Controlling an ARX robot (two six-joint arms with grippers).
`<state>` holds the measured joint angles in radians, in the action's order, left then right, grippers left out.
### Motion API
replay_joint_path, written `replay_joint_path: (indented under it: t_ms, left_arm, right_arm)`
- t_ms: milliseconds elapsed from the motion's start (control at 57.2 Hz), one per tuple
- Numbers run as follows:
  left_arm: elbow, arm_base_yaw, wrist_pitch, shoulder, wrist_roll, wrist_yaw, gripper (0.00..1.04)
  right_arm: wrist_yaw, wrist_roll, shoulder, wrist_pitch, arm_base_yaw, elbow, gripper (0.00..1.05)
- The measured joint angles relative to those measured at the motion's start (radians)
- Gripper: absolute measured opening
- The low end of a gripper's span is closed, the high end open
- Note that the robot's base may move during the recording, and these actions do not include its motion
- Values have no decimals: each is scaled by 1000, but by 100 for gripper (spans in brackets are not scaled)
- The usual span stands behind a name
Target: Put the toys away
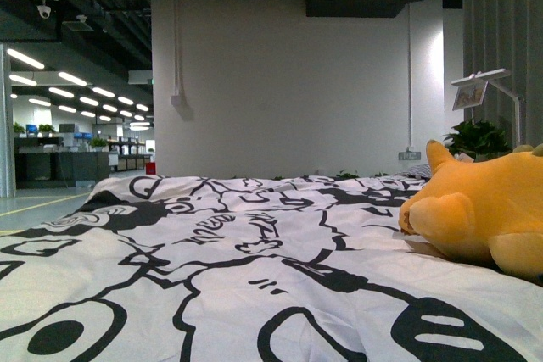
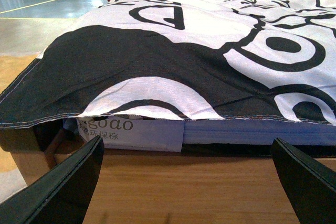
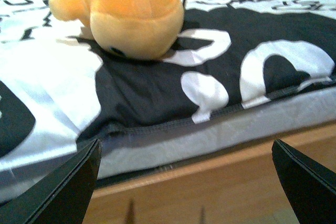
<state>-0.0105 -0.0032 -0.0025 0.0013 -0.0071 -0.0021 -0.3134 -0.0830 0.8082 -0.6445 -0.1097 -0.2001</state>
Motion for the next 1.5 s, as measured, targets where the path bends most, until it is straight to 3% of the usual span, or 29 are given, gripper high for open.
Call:
replay_joint_path:
  t_ms: [245, 646, 1048, 1503]
  left_arm:
    - [0, 0, 0, 0, 0, 0, 98]
    - [0, 0, 0, 0, 0, 0, 98]
    - [0, 0, 0, 0, 0, 0, 98]
    - [0, 0, 0, 0, 0, 0, 98]
  right_arm:
    - [-12, 29, 298, -269, -49, -151, 98]
    - [-58, 167, 539, -432, -96, -365, 98]
    - [-161, 303, 698, -456, -92, -518, 98]
    - [-219, 320, 776, -230, -21, -640, 98]
